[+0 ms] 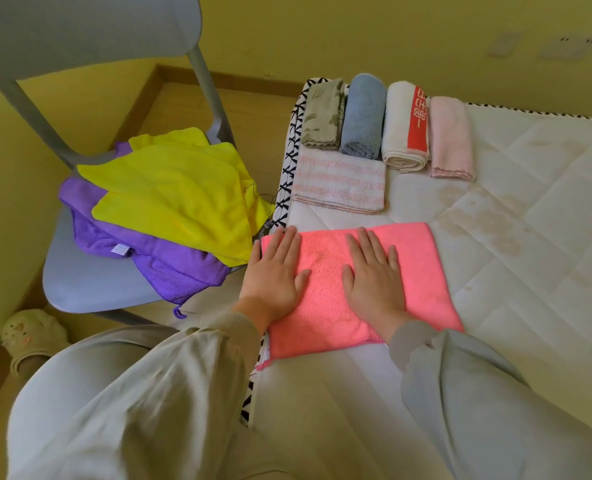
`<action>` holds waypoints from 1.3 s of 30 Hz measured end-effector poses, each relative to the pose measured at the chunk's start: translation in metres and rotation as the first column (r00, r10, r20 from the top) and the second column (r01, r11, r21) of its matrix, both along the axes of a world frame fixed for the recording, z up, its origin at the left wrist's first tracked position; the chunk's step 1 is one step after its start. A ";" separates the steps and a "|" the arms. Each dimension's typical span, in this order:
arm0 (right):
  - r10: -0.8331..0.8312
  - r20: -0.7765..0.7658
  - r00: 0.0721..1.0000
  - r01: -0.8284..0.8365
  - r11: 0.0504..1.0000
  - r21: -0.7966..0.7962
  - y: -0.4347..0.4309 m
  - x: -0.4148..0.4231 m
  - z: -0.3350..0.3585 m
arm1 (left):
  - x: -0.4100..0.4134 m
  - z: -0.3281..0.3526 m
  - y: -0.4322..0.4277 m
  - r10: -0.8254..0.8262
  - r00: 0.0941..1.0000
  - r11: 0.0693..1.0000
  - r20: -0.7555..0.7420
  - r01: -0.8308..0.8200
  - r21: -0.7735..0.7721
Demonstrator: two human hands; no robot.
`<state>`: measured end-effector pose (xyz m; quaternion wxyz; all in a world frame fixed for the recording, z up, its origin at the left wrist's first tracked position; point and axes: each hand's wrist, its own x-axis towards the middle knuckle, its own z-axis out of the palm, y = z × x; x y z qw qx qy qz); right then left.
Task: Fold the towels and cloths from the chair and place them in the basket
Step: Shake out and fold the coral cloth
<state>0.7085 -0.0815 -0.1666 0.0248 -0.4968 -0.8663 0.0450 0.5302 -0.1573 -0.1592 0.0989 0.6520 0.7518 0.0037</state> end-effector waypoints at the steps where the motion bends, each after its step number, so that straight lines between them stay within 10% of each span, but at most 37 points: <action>1: 0.002 0.002 1.000 -0.002 1.000 -0.004 0.000 0.000 0.000 | -0.001 0.000 -0.002 0.022 1.000 1.000 -0.007 -0.022 -0.011; 21: 0.070 0.106 0.992 -0.057 0.990 -0.126 0.006 0.011 0.016 | 0.026 0.002 -0.057 -0.102 0.995 0.995 -0.011 0.102 -0.021; 31: -0.598 -0.029 0.801 0.579 0.786 -0.215 0.047 0.042 0.041 | 0.030 0.008 -0.055 -0.075 0.996 0.986 -0.049 0.067 -0.151; 35: -0.733 -0.156 0.663 0.599 0.643 -0.477 0.053 0.044 0.057 | 0.031 0.013 -0.054 -0.067 0.997 0.981 -0.038 0.059 -0.184; 39: -0.603 -0.280 0.747 0.474 0.779 -0.410 0.042 0.033 0.073 | 0.031 0.018 -0.052 -0.066 0.997 0.978 -0.048 0.055 -0.200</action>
